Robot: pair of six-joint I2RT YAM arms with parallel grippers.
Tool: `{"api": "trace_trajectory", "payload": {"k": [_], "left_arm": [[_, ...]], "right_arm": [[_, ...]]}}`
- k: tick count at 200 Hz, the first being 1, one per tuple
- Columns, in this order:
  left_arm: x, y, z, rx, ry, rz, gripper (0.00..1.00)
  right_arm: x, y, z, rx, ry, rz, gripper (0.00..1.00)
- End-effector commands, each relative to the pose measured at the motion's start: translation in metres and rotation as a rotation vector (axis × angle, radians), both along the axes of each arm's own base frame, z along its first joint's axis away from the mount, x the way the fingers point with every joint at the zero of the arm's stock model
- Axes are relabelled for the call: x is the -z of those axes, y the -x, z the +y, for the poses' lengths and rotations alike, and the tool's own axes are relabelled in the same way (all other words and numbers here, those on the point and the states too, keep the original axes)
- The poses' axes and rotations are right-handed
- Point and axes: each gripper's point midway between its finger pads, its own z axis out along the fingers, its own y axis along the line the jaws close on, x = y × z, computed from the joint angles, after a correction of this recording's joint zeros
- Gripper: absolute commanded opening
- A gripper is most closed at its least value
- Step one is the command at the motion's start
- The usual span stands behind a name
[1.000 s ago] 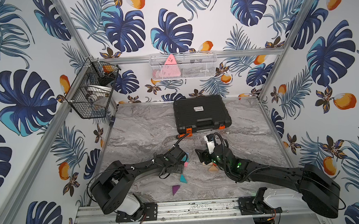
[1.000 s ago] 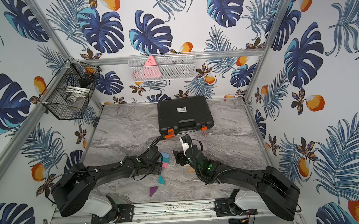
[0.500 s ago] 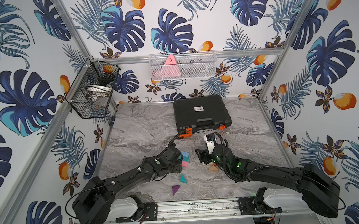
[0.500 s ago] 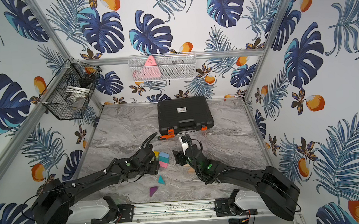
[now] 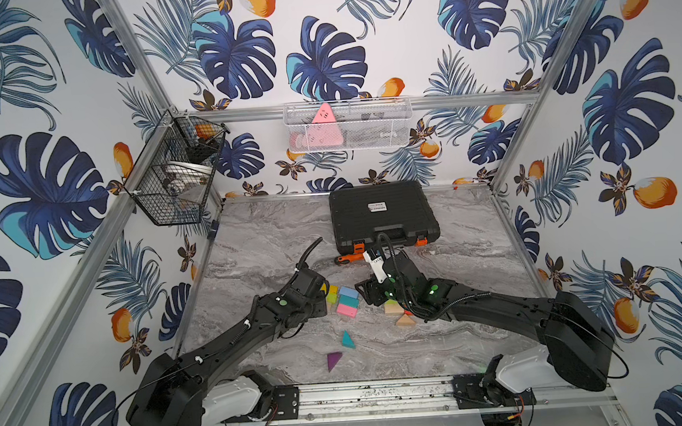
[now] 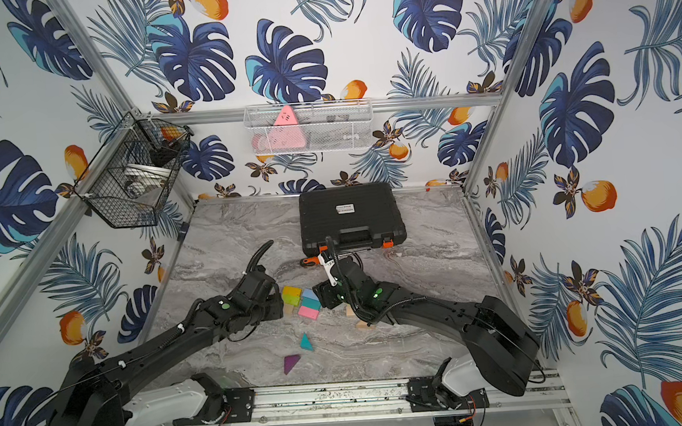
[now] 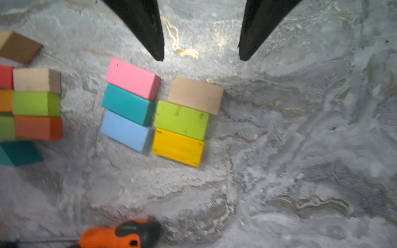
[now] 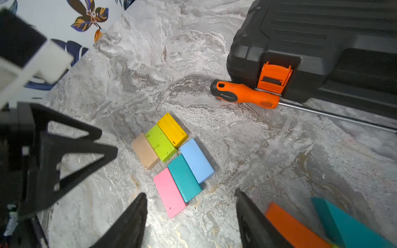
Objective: Assemble a piece of candy with building blocks
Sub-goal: Assemble the building block at the center of the board.
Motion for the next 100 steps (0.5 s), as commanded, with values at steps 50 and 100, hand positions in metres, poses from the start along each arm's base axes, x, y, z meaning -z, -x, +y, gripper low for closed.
{"api": "trace_trajectory", "payload": {"k": [50,100], "left_arm": [[0.024,-0.036,0.018,-0.112,0.033,0.013,0.35],[0.041,-0.026,0.019,-0.102,0.063,0.046,0.34]], "right_arm": [[0.043,0.032,0.013,-0.354,0.179,0.028,0.31],[0.072,0.028,0.008,-0.348,0.248,0.058,0.27]]}}
